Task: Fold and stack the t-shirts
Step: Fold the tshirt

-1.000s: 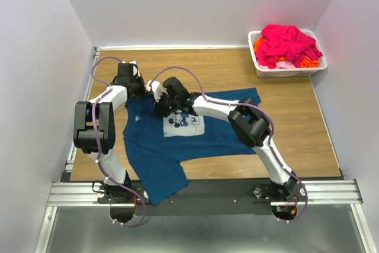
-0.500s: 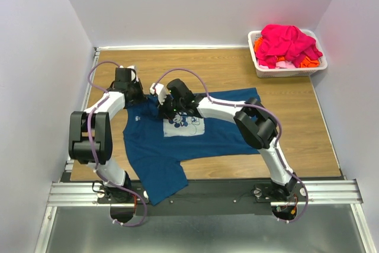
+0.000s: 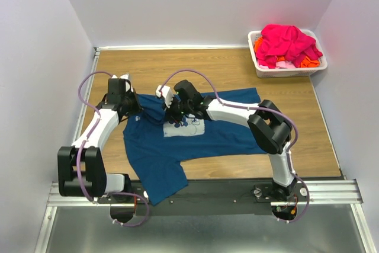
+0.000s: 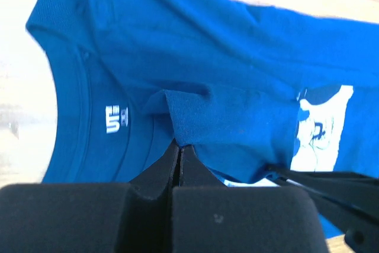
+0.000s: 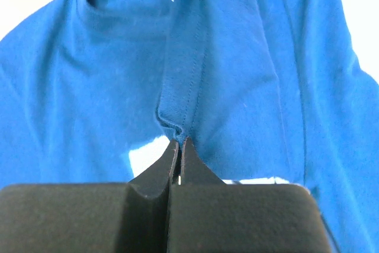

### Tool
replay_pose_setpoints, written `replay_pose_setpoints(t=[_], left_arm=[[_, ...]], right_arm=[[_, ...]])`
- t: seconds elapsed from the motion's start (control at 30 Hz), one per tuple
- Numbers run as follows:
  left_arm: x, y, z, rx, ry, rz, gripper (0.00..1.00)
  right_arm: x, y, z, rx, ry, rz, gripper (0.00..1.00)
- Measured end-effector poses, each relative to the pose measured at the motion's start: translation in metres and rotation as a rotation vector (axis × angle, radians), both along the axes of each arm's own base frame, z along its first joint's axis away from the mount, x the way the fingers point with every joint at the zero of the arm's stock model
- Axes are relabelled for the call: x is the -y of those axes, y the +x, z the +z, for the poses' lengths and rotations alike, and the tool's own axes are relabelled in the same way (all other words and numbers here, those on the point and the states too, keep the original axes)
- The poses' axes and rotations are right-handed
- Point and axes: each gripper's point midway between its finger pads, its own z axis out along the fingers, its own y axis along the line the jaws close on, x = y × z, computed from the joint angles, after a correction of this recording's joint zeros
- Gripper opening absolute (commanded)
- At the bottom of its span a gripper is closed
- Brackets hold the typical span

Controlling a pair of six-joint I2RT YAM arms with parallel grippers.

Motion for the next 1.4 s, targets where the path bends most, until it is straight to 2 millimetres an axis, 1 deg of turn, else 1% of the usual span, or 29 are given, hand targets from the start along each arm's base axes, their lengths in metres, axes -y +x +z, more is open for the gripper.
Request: replay_pose_setpoints(t=[0.13, 0.37, 0.5, 0.63, 0.7, 0.8, 0.97, 1.07, 1.23, 1.4], left_arm=[[0.0, -0.019, -0.003, -0.017, -0.013, 0.015, 0.0], [0.003, -0.047, -0.023, -0.103, -0.039, 0.023, 0.02], [0.006, -0.057, -0.027, -0.124, -0.055, 0.023, 0.06], [0.009, -0.068, -0.036, -0.16, -0.078, 0.023, 0.06], [0.011, -0.075, -0.041, -0.185, -0.088, 0.024, 0.13], [0.012, -0.079, -0.04, -0.191, -0.097, 0.029, 0.14], [0.013, -0.081, -0.028, -0.153, -0.11, 0.036, 0.14], [0.013, -0.083, -0.024, -0.14, -0.116, 0.04, 0.14], [0.015, -0.09, -0.028, -0.161, -0.127, 0.034, 0.14], [0.018, -0.097, -0.035, -0.19, -0.138, 0.023, 0.14]], right_arm=[[0.011, -0.009, 0.0, -0.006, -0.017, 0.004, 0.01], [0.027, -0.02, 0.0, -0.004, -0.033, 0.012, 0.01], [0.034, -0.02, -0.002, -0.006, -0.04, 0.006, 0.01], [0.037, -0.019, -0.005, -0.007, -0.047, 0.005, 0.02], [0.038, -0.02, -0.006, -0.008, -0.05, 0.006, 0.04], [0.038, -0.019, -0.007, -0.004, -0.052, 0.009, 0.06], [0.039, -0.018, -0.008, 0.011, -0.06, 0.01, 0.07], [0.039, -0.017, -0.008, 0.015, -0.061, 0.011, 0.08], [0.041, -0.018, -0.009, 0.016, -0.067, 0.011, 0.09], [0.046, -0.019, -0.017, 0.016, -0.089, 0.01, 0.1]])
